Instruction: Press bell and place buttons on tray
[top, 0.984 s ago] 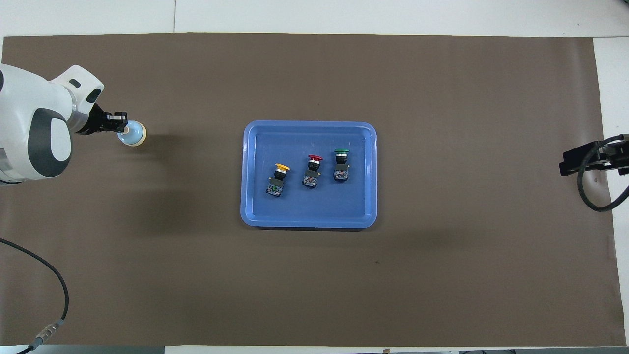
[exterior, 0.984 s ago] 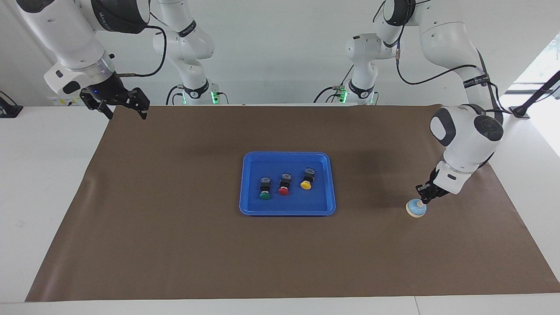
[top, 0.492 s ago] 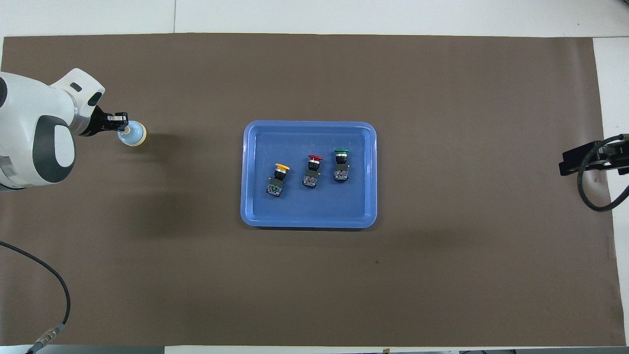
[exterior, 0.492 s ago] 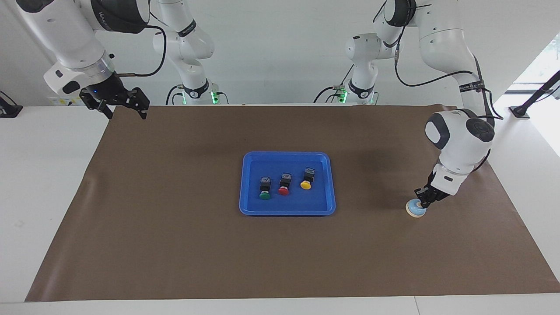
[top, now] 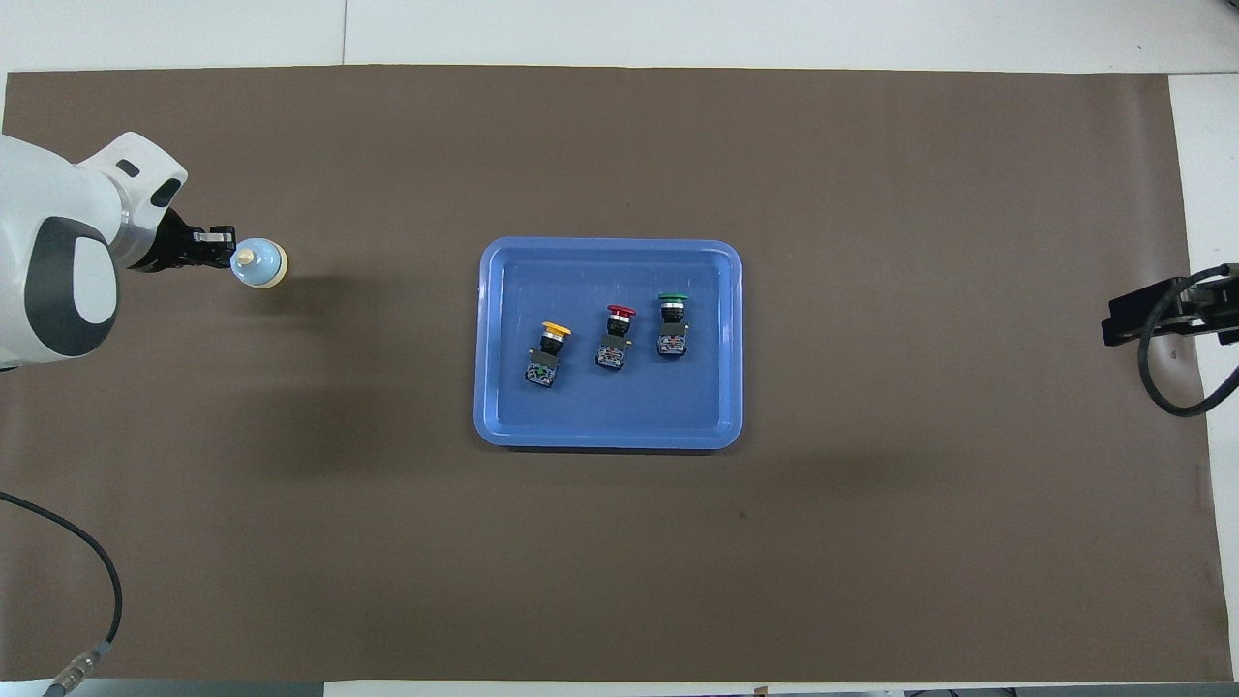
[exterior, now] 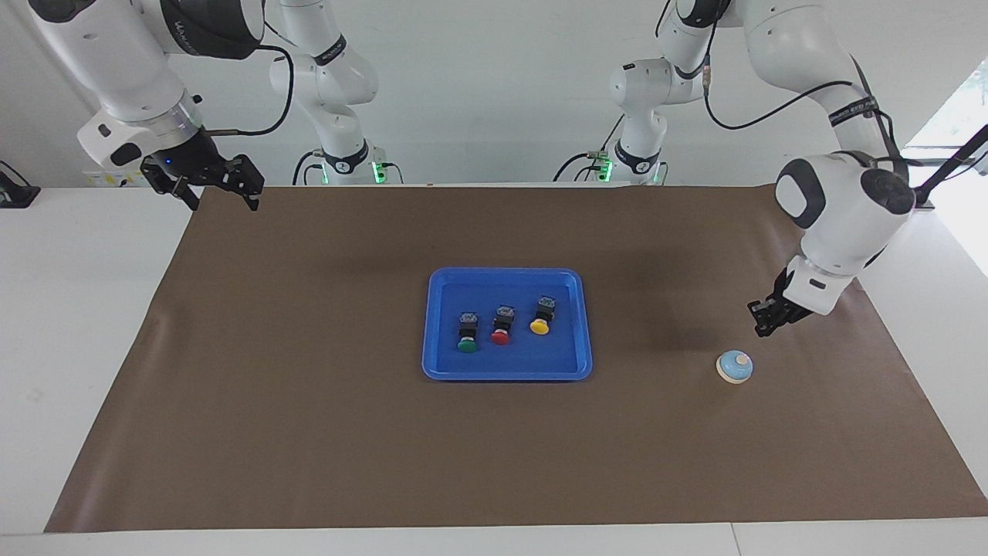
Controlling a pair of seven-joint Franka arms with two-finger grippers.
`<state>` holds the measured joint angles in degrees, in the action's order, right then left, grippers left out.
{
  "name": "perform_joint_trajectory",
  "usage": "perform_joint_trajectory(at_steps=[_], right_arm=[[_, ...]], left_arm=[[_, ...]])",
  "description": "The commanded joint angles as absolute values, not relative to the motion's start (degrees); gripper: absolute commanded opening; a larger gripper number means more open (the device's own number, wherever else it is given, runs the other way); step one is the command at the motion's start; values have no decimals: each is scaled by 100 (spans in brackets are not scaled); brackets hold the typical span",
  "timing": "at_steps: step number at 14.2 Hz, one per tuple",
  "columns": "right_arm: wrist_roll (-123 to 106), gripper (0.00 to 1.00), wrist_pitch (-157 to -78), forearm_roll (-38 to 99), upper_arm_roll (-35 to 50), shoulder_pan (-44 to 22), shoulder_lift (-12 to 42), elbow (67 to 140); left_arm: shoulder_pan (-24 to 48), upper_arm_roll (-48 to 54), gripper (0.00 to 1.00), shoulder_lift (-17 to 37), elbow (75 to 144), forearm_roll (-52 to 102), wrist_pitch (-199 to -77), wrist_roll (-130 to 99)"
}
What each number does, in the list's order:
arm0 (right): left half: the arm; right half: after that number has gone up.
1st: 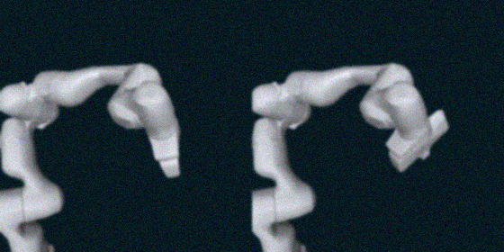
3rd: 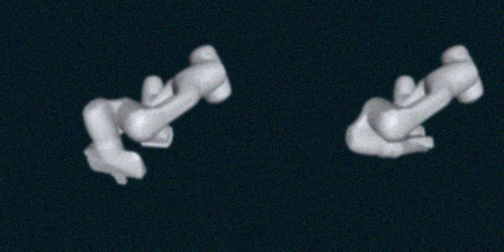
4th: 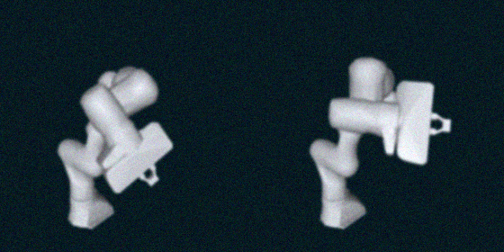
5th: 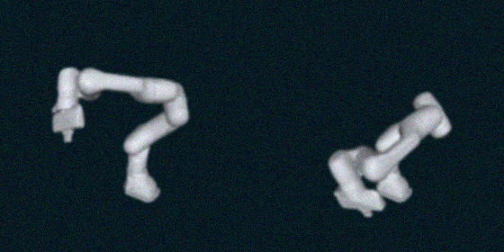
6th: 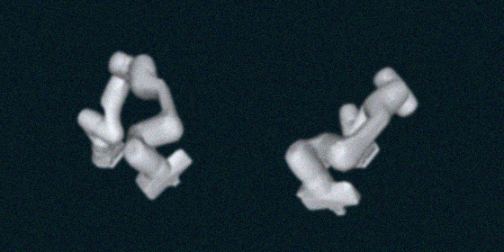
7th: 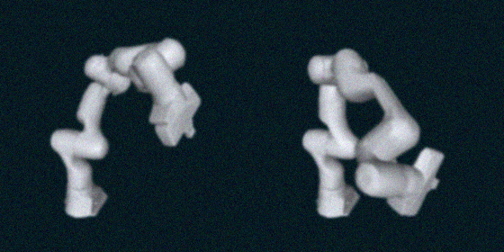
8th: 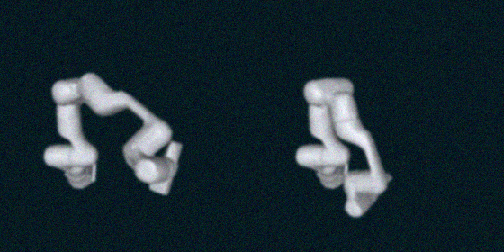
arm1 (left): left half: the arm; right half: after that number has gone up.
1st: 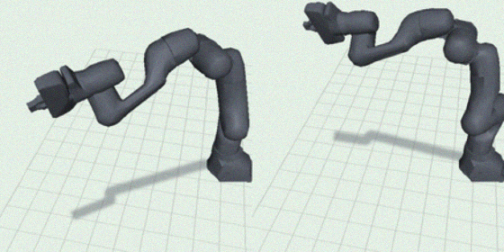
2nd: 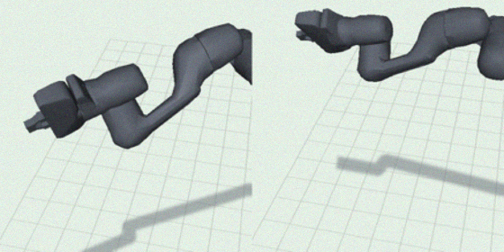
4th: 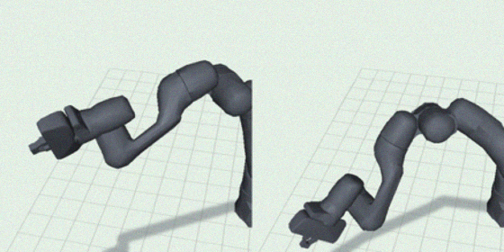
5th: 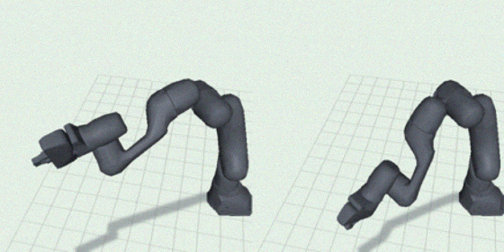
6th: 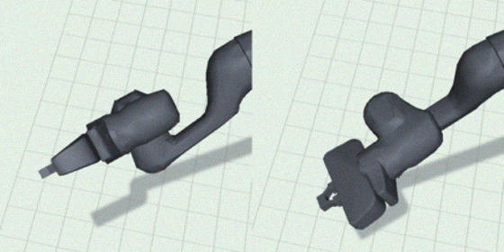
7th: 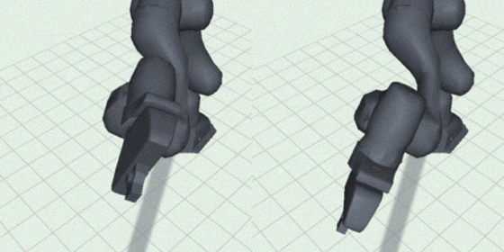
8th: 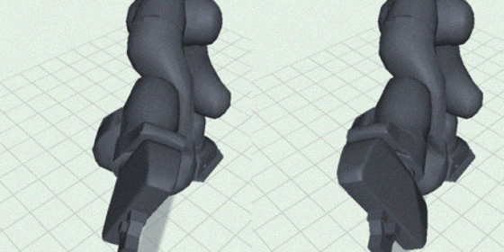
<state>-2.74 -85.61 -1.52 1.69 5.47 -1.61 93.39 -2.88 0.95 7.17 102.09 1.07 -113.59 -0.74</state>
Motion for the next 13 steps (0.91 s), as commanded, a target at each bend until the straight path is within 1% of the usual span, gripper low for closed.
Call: perform_joint_trajectory(at_steps=[1,2,4,6,8,10,12,13], right_arm=[[-308,100,-8508,-123,229,624,-202,9369],[-308,100,-8508,-123,229,624,-202,9369],[-308,100,-8508,-123,229,624,-202,9369],[-308,100,-8508,-123,220,624,-202,9369],[-308,100,-8499,-123,229,624,-202,9369],[-308,100,-8508,-123,220,624,-202,9369],[-308,100,-8508,-123,220,624,-202,9369],[-308,100,-8508,-123,220,624,-202,9369]], left_arm=[[-325,114,100,-86,10354,70,-10751,-87],[-316,123,100,-314,10354,70,-10540,-97],[-316,123,100,-605,10354,88,-10136,-123],[-316,123,100,-808,10354,88,-9792,-123],[-299,123,100,-800,10205,88,-9599,-106],[-299,123,100,-677,9890,88,-9318,-88],[-273,123,100,-414,9555,79,-9089,-88],[-264,123,100,-396,9519,70,-9097,-70]])
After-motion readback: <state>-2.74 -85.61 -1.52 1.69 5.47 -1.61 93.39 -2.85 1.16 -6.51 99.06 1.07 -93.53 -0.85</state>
